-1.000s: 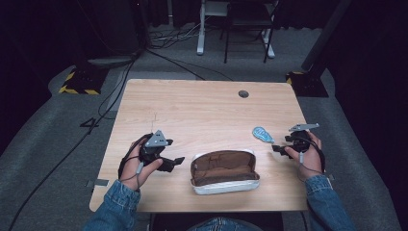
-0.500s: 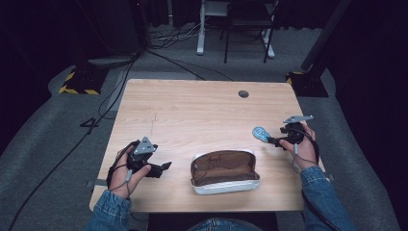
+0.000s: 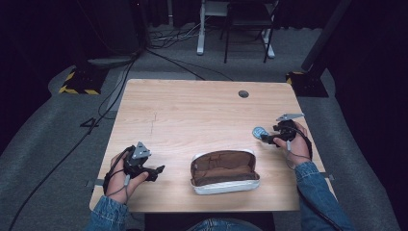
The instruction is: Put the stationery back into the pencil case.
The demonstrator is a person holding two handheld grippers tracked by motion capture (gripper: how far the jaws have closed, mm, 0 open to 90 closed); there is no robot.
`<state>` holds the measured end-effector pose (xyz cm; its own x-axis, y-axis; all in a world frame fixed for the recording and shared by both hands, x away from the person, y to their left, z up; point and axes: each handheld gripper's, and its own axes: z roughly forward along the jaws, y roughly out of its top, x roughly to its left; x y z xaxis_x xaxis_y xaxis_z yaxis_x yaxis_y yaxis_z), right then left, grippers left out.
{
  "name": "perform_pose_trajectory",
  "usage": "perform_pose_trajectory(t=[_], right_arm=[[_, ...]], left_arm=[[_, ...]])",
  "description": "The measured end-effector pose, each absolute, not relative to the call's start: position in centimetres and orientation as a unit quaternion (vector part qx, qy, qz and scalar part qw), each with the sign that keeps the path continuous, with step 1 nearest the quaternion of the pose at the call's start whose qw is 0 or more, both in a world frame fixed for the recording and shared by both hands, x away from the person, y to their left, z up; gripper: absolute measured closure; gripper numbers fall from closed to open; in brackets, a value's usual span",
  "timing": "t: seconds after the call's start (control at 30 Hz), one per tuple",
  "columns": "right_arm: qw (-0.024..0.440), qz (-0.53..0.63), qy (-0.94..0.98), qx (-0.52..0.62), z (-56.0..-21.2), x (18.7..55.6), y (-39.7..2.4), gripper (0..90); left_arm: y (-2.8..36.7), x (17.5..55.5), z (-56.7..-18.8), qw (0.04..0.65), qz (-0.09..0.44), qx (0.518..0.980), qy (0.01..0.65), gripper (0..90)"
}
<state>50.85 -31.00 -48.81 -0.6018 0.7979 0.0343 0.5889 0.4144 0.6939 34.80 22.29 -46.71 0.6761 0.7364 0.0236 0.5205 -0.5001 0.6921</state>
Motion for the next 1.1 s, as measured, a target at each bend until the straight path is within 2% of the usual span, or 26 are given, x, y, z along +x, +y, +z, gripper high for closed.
perform_pose_trajectory(t=[0.23,0.3,0.47,0.6,0.67,1.1], right_arm=[[0.145,0.338,0.835,0.409,-49.3,51.3,-30.4,26.3],[0.140,0.332,0.846,0.393,-49.1,51.4,-29.8,33.5],[0.140,0.322,0.854,0.384,-48.9,51.3,-29.6,41.7],[0.142,0.316,0.855,0.387,-48.8,51.2,-29.4,43.7],[0.138,0.315,0.857,0.384,-48.7,51.1,-29.4,49.6],[0.142,0.309,0.850,0.403,-48.6,50.9,-29.1,50.2]], left_arm=[[22.7,34.5,-47.6,0.324,0.155,0.855,0.374,15.9],[22.8,34.5,-48.0,0.322,0.150,0.856,0.375,15.9],[23.0,34.5,-48.6,0.321,0.145,0.854,0.384,15.9],[23.6,34.7,-49.1,0.312,0.153,0.853,0.389,16.0],[23.9,34.9,-49.3,0.309,0.158,0.852,0.392,15.9],[24.9,35.4,-50.2,0.325,0.155,0.836,0.414,15.0]])
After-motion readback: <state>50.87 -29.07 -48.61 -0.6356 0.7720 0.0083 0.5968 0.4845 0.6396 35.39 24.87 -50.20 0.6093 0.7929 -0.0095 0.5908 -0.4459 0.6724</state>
